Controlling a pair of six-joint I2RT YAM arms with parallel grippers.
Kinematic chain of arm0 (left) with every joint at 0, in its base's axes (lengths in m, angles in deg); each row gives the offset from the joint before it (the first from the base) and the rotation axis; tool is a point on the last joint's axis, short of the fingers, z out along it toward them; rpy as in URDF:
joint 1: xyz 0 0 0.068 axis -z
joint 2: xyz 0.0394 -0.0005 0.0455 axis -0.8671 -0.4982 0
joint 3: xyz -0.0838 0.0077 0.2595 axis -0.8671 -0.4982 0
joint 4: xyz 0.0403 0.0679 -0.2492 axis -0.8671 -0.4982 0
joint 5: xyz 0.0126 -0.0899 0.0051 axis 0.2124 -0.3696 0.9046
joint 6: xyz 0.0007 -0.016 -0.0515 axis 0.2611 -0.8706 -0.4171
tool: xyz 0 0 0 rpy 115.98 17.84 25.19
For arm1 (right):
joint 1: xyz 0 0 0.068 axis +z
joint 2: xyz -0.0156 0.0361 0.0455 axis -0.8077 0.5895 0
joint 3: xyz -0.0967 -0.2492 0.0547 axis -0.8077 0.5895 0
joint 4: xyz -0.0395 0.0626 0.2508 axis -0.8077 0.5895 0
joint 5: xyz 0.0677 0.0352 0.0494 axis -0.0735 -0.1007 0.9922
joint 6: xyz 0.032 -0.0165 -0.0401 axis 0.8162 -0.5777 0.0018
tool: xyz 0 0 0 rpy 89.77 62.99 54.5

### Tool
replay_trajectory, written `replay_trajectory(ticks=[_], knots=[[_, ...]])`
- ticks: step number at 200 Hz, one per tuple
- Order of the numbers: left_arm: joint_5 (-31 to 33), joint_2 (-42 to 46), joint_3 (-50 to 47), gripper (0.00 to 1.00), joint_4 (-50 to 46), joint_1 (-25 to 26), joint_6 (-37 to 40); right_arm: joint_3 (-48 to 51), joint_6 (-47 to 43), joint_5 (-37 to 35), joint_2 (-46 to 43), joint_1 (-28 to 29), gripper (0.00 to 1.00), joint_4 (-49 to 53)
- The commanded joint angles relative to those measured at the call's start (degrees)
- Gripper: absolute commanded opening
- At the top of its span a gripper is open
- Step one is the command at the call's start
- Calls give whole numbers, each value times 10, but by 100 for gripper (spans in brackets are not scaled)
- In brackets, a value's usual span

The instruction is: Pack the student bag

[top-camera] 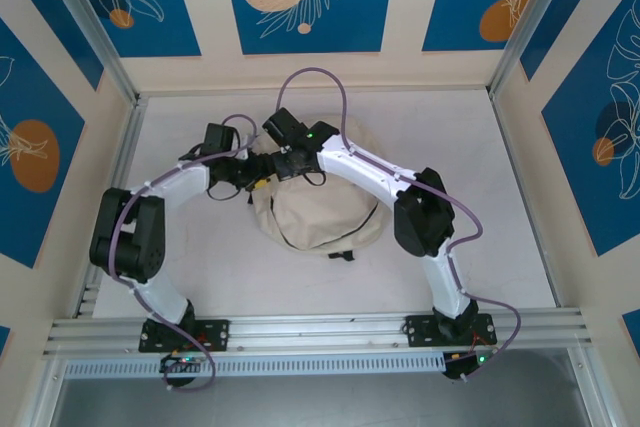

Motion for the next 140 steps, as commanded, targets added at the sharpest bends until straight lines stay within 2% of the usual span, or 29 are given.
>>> replay_trajectory(ticks=[1,25,70,104,140], knots=[[-20,-20,34,43,-11,6,12,20,34,37,-35,-10,0,-20],[-12,-32,45,27,-44,7,29,29,45,54,-35,-17,0,-27],[17,-42,65,0,-85,9,53,32,48,41,-39,-19,0,-24],[37,-47,68,0,-98,10,63,30,44,8,-47,-20,0,-14],[58,-72,66,0,-111,15,71,30,36,-77,-55,-26,0,12]])
